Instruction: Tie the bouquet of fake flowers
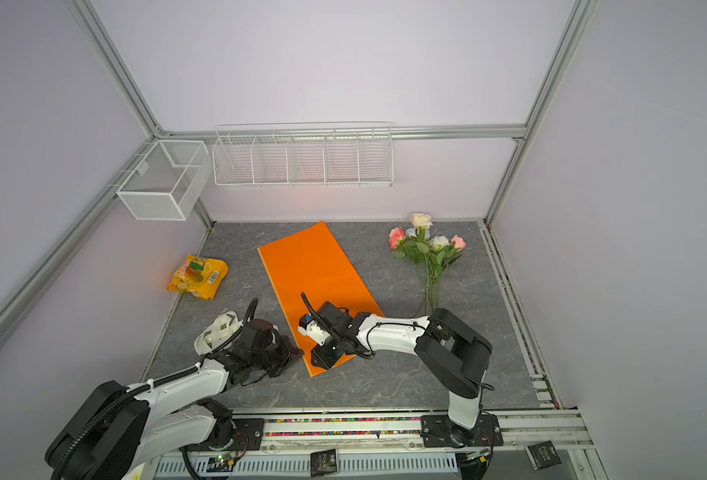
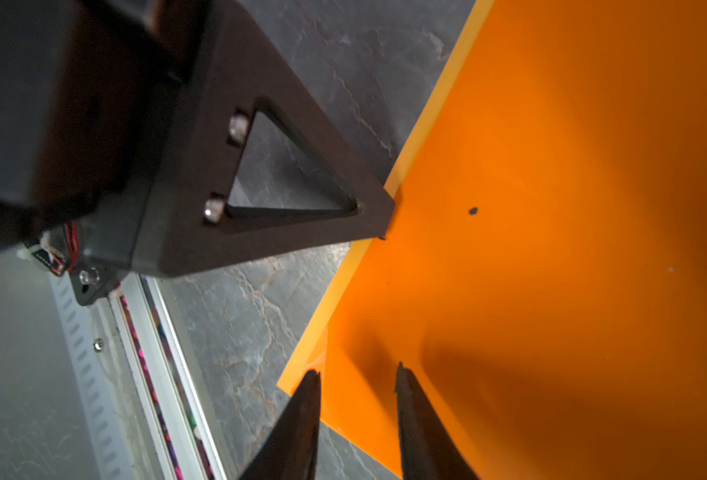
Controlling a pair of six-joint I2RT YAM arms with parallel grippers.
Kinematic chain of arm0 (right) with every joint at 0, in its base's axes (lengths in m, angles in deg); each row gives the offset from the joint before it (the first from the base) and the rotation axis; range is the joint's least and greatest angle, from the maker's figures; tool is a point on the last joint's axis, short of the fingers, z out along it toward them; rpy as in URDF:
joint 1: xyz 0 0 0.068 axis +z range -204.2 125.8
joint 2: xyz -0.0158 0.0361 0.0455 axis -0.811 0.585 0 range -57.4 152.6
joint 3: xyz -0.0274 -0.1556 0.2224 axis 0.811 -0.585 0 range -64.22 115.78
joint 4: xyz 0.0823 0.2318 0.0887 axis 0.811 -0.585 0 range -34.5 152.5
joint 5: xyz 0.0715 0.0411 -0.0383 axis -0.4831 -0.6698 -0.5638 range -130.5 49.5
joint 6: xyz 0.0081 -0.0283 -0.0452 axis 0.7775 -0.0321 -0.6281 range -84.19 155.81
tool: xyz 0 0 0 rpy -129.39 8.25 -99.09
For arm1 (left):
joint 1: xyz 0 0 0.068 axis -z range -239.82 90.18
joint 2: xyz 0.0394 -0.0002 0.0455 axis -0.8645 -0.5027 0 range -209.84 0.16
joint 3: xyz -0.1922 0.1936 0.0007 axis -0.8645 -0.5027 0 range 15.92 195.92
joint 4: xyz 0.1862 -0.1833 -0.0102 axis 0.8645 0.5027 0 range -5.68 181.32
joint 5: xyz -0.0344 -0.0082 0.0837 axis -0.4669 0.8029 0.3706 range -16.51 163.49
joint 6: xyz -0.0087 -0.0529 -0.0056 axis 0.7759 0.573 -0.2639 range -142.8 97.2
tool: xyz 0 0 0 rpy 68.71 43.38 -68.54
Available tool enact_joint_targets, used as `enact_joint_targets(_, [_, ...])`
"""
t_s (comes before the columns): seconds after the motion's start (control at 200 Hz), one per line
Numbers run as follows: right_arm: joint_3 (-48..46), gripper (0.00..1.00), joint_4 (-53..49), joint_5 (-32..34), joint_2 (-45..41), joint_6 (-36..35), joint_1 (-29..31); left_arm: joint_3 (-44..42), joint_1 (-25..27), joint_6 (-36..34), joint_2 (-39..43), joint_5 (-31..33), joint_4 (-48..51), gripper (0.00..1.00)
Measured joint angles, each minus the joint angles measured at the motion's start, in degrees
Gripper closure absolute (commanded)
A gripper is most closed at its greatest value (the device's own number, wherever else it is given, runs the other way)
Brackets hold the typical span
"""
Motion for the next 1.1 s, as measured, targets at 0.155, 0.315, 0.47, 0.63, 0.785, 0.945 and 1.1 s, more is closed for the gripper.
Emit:
enact_joint_targets(0.155, [-0.8, 0.45, 0.5, 2.9, -0.5, -0.7, 1.2, -0.8, 0.0, 0.3, 0.3, -0.6, -3.1, 1.00])
enact_joint_targets(0.315, [-5.2, 0.44, 3.2, 6.5, -4.7, -0.8, 3.4, -3.1, 0.0, 1.8, 2.8, -2.1, -8.6, 1.00])
enact_joint_targets(0.47, [-5.9, 0.47, 5.1, 8.8, -6.3, -0.9, 3.6, -4.0, 0.0, 2.3, 6.3, -3.0, -11.0, 1.00])
enact_joint_targets(0.63, [-5.9, 0.54, 5.4, 11.5, -6.3, -1.7, 3.7, -4.0, 0.0, 2.4, 8.0, -3.3, -12.2, 1.00])
enact_joint_targets(0.785, [-5.9, 0.54, 5.3, 13.3, -6.6, -2.0, 3.7, -4.0, 0.0, 2.6, 8.2, -3.4, -12.2, 1.00])
enact_joint_targets(0.945, [-5.9, 0.54, 5.3, 13.9, -8.6, -2.0, 3.7, -4.0, 0.0, 2.3, 8.2, -3.3, -11.0, 1.00])
enact_joint_targets(1.1, [-5.9, 0.56, 5.2, 13.5, -9.4, -2.0, 3.7, -4.0, 0.0, 1.8, 8.1, -3.3, -9.8, 1.00])
